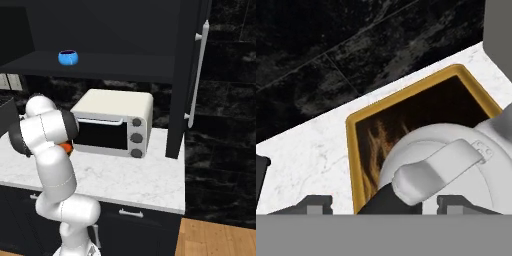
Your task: Pick the kettle from the counter and place it on the tray. Then pick the mug from the cabinet and place it on the tray. Then close the cabinet doors.
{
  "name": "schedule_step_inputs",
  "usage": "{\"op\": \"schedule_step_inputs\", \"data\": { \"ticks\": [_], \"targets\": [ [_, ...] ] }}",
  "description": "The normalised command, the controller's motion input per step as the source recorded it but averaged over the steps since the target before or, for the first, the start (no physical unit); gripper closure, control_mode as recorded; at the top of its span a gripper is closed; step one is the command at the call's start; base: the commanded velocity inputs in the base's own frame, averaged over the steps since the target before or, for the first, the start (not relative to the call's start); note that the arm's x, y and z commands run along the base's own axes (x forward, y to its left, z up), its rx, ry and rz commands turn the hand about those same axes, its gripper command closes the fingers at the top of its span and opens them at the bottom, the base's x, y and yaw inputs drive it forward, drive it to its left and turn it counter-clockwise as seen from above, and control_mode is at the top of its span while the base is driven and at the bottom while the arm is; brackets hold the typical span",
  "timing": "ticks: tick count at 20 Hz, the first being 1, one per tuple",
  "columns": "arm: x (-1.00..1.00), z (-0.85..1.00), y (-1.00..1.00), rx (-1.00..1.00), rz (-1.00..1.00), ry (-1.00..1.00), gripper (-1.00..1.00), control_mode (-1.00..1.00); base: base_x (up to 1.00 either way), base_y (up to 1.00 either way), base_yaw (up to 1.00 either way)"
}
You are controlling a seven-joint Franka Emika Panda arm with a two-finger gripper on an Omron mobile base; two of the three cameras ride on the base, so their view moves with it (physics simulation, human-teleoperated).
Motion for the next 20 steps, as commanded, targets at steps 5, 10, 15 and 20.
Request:
{"op": "schedule_step_inputs", "data": {
  "ticks": [5,10,15,20],
  "targets": [
    [0.05,-0.02,0.0,-0.09,0.01,0.0,-1.0,-1.0,0.0,0.0,0.0],
    [0.01,0.0,0.0,-0.06,0.03,-0.02,-1.0,-1.0,0.0,0.0,0.0],
    [0.0,0.11,0.0,-0.04,0.04,-0.1,-1.0,-1.0,0.0,0.0,0.0],
    [-0.01,0.09,-0.02,0.0,0.05,-0.06,-1.0,-1.0,0.0,0.0,0.0]
  ]
}}
